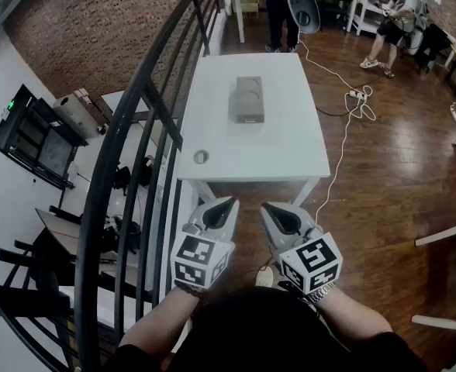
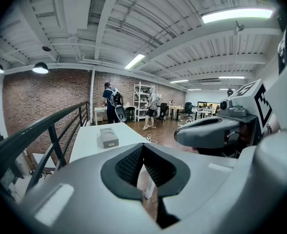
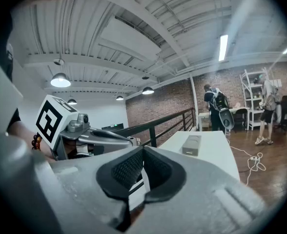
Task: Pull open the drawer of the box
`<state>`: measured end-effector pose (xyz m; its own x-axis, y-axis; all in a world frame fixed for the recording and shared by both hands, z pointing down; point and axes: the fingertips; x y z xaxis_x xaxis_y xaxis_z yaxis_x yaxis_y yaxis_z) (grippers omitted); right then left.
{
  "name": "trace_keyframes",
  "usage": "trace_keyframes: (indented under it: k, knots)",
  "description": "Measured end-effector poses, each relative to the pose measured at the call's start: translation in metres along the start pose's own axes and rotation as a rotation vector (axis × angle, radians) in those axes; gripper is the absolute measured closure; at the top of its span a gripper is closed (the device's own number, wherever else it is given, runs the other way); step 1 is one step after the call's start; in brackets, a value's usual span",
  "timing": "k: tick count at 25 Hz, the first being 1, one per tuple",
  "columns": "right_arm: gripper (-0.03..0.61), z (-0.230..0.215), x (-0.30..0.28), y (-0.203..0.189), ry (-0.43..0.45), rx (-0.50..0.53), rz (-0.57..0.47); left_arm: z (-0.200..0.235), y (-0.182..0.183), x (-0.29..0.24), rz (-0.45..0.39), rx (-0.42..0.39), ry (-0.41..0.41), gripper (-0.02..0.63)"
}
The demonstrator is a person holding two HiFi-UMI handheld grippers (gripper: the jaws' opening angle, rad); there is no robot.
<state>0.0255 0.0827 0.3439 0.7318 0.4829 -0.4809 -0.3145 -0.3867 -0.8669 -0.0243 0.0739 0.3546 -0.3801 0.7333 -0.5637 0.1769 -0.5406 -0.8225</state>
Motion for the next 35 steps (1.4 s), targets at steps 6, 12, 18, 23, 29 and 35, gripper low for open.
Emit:
trace_keyframes:
  k: [6,12,18,23,29,35]
  knots:
    - [0.581,-0.026,-0.007,-0.007,0.03,-0.001,0.039,-0.001,0.009,-0.022,0.003,0.012,0.017,0.598]
    - [0.558,-0.061,-0.032,-0.007,0.045,-0.029,0.08,0.013,0.022,-0.054,0.006,0.025,0.017,0.598]
    - [0.557,-0.09,-0.066,-0.011,0.03,-0.074,0.109,0.035,0.023,-0.082,0.015,0.019,0.0,0.598]
    - [0.549,-0.116,-0.106,-0.007,0.018,-0.133,0.14,0.066,0.028,-0.113,0.028,0.022,-0.029,0.598]
    - [0.538,-0.148,-0.154,-0.006,0.01,-0.24,0.199,0.102,0.044,-0.142,0.05,0.02,-0.078,0.598]
    - [0.516,-0.177,-0.206,-0.008,0.036,-0.421,0.221,0.135,0.046,-0.169,0.097,0.026,-0.122,0.598]
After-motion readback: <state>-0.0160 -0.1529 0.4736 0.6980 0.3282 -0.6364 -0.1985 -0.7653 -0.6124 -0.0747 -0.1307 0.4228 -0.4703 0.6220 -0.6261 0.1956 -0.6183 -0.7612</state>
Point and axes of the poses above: the fingertips, and each gripper's own axes: x backward along the fingers, z to its left, y out of its top, and after that the axes turned 14 degrees about z, right-handed
